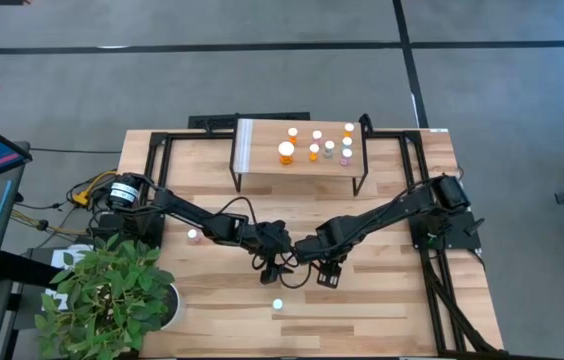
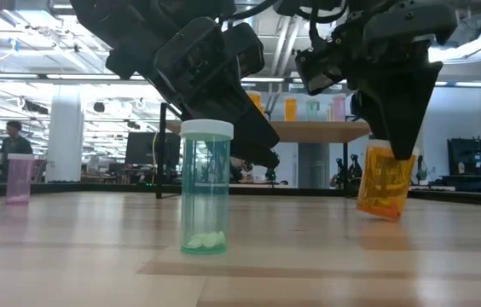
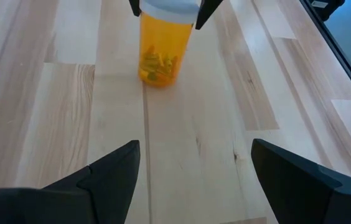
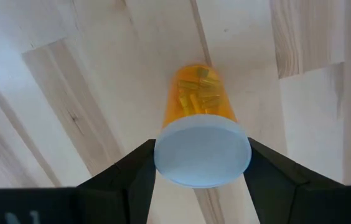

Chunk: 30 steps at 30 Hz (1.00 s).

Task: Pick and place medicine bottles onto shelf by color
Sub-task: Put the big orange pill bottle on the shelf

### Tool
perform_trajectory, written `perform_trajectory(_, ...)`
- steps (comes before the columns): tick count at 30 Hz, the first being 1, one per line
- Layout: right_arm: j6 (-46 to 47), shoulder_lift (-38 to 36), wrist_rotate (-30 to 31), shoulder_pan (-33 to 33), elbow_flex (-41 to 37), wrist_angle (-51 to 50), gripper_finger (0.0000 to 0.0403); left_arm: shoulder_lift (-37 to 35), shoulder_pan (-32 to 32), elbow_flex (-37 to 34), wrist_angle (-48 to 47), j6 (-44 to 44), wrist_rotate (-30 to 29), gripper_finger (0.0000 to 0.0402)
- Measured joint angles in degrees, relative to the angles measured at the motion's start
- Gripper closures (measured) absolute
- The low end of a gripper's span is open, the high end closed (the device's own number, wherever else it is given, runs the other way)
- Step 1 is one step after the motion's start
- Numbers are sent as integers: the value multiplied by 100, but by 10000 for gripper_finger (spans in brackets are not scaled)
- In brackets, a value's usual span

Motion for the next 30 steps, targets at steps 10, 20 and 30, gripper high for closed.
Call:
perform_trajectory(10,134,0,-410,0,0,10,152,0,0,0,7,0,2,108)
perform_trajectory(20,-299,0,-1097,-39,-2,469,143,-7,0,0,85,2,17,108)
perform_trajectory(30,-223,-143,-1278,-225,-7,127,143,-7,0,0,137,38,-4,108)
